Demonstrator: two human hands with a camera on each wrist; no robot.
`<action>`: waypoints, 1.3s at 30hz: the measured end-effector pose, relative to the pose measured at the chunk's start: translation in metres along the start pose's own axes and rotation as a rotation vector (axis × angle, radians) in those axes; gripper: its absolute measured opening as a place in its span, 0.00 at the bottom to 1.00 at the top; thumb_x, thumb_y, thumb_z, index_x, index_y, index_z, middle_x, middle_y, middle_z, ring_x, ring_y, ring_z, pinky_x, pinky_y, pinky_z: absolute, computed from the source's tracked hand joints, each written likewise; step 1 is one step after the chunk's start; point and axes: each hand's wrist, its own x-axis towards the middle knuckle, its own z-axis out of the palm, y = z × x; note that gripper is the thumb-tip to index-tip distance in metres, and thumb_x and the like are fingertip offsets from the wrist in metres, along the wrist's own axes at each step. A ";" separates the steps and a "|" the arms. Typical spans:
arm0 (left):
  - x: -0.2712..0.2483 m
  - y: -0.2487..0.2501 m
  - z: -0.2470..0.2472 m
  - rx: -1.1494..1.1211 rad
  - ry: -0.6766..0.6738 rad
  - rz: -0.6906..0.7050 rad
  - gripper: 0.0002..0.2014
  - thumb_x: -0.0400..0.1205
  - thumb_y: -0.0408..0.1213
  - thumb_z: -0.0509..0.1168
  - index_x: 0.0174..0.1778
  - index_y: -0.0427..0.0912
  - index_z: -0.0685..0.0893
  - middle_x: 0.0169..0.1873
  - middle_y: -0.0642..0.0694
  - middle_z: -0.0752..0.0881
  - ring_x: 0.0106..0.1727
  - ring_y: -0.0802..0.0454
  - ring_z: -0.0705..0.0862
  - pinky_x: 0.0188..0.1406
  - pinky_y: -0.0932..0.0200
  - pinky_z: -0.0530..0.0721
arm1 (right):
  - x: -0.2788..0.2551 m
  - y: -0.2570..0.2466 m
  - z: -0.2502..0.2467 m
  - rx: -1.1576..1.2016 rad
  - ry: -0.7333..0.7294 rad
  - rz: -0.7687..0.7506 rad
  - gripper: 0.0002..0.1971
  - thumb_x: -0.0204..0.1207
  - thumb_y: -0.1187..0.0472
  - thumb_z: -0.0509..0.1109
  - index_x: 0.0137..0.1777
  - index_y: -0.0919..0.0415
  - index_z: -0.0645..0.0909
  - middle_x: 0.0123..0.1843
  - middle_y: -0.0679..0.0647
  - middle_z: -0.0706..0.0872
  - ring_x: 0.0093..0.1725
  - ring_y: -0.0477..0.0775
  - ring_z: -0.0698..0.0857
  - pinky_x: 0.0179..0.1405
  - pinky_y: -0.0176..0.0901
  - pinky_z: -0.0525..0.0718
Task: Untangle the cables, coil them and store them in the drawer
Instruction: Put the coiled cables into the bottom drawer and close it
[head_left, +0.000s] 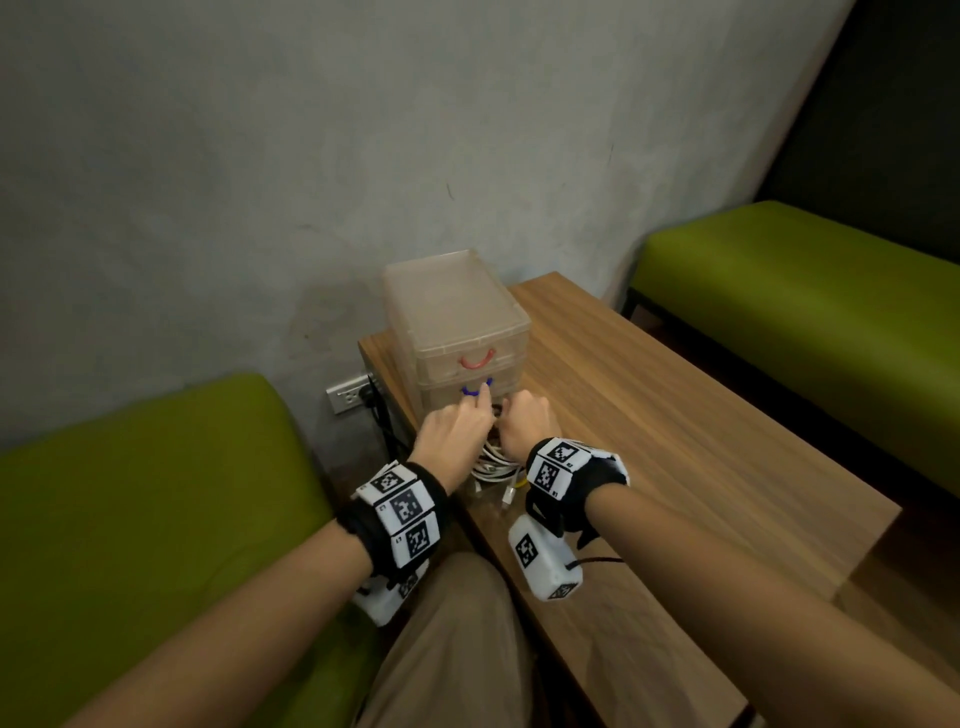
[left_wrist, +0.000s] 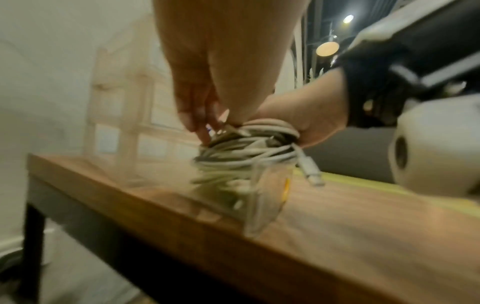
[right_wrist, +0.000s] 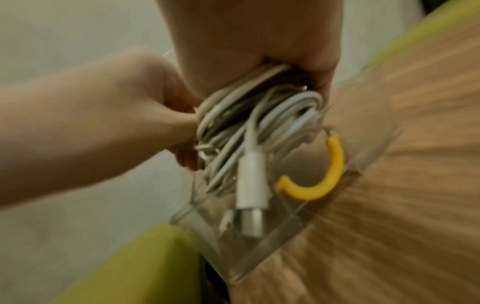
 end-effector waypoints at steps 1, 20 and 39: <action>-0.003 -0.004 -0.001 -0.010 0.049 0.032 0.12 0.81 0.40 0.63 0.55 0.37 0.78 0.45 0.41 0.87 0.46 0.46 0.87 0.40 0.54 0.82 | 0.001 0.000 0.000 0.020 0.026 0.025 0.13 0.81 0.63 0.57 0.49 0.71 0.80 0.54 0.69 0.84 0.52 0.71 0.83 0.41 0.50 0.75; -0.018 -0.027 0.034 -0.174 0.257 0.453 0.27 0.79 0.56 0.51 0.61 0.41 0.83 0.47 0.44 0.90 0.48 0.47 0.89 0.33 0.58 0.88 | 0.003 0.042 -0.043 -0.114 -0.125 -0.302 0.12 0.80 0.63 0.60 0.60 0.66 0.75 0.57 0.63 0.86 0.57 0.62 0.84 0.57 0.52 0.81; -0.009 -0.007 0.014 -0.245 0.006 0.382 0.28 0.81 0.47 0.57 0.78 0.53 0.59 0.67 0.46 0.70 0.63 0.45 0.75 0.52 0.46 0.81 | -0.006 0.053 -0.044 -0.360 -0.345 -0.502 0.27 0.69 0.58 0.76 0.61 0.64 0.66 0.51 0.61 0.84 0.49 0.60 0.83 0.42 0.45 0.77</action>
